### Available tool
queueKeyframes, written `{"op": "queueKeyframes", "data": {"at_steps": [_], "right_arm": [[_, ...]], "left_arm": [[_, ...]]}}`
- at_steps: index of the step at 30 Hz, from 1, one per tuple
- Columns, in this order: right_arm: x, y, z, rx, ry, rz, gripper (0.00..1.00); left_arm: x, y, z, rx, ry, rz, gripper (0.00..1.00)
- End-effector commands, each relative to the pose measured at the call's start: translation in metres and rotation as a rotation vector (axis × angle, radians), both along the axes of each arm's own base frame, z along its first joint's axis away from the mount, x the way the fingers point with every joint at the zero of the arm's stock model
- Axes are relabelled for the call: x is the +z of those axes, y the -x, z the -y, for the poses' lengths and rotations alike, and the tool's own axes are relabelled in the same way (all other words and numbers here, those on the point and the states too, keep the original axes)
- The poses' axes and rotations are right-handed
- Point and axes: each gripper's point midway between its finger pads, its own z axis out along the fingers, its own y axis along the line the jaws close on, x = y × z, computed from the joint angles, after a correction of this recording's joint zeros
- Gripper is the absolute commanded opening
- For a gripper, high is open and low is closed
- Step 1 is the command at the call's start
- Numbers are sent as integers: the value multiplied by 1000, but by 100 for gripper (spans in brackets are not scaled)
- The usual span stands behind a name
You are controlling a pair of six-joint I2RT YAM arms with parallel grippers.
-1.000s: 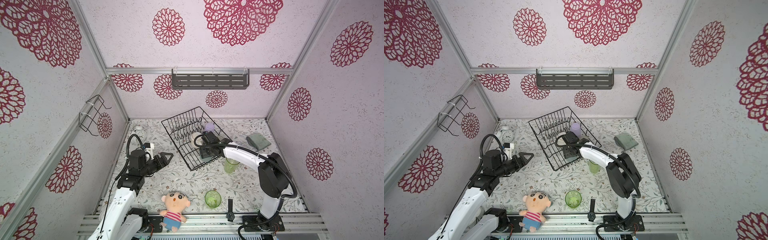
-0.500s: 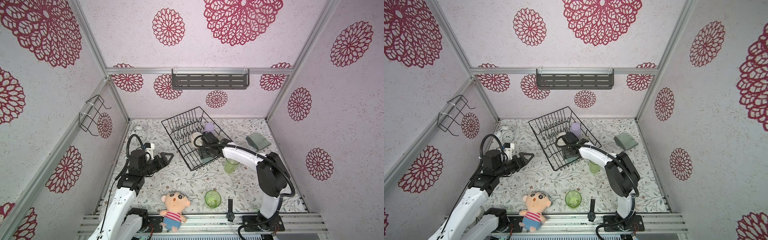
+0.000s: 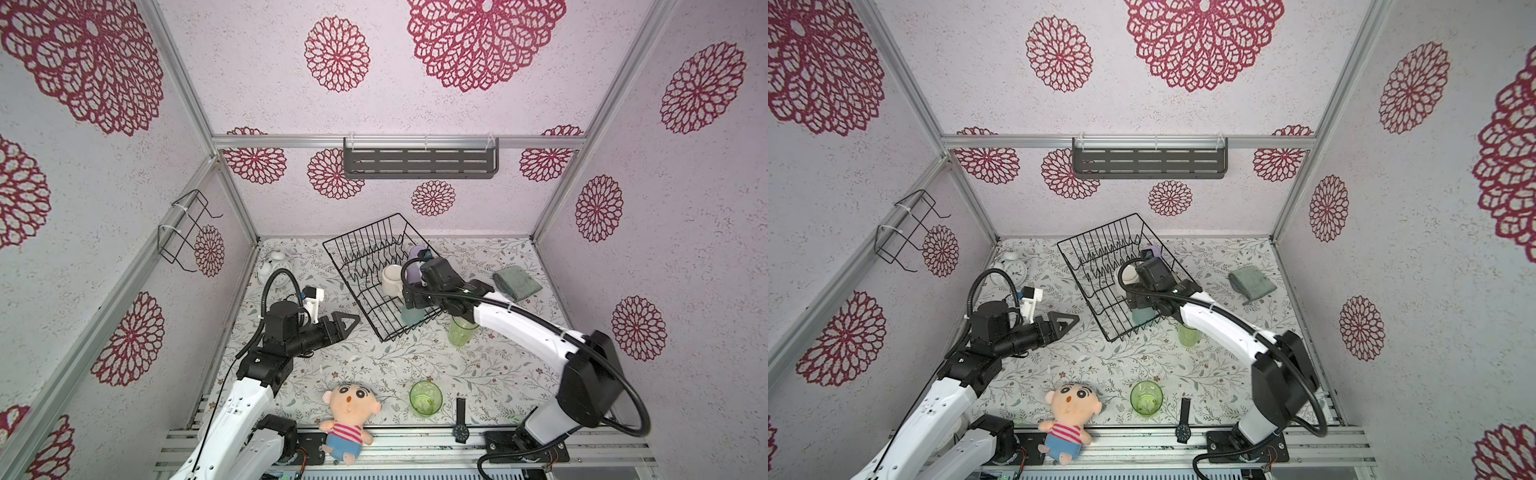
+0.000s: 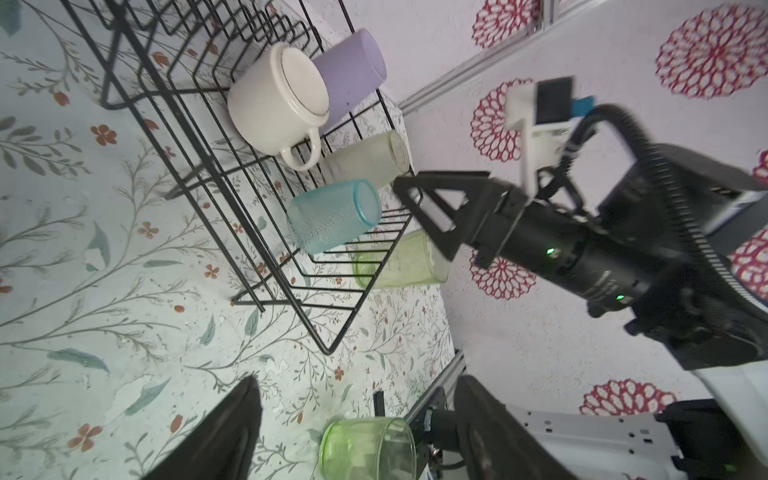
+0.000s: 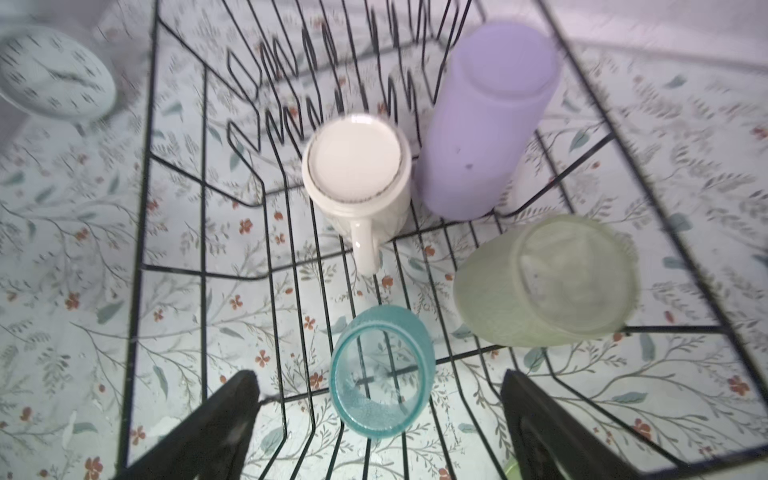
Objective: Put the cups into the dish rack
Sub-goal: 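Open the right gripper and lift away while the left reaches toward the bright green cup, then grasp the bright green cup nearest the robot with the left gripper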
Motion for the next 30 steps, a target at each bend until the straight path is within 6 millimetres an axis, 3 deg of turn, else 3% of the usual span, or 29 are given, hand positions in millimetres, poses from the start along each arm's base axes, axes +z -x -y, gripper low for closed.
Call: {"op": "queueKeyframes", "data": {"at_steps": [1,8,15,18,24,30], "right_arm": [[43,-3,31,-121,-79,202,95],[67,14,110,-322,-178,430,99],[46,34,194,-545,-230,516,99],[38,45,221,-628,-238,537,99],[28,59,251,-737,-254,546,99],[21,62,257,-761,-277,540,99]], "left_arm": [[10,11,15,-77,-71,55,76],[-3,41,55,-259,-210,43,75],[-21,65,91,-417,-298,29,75],[-35,78,104,-491,-368,14,76],[-75,106,133,-662,-541,-59,78],[-102,115,150,-735,-664,-97,78]]}}
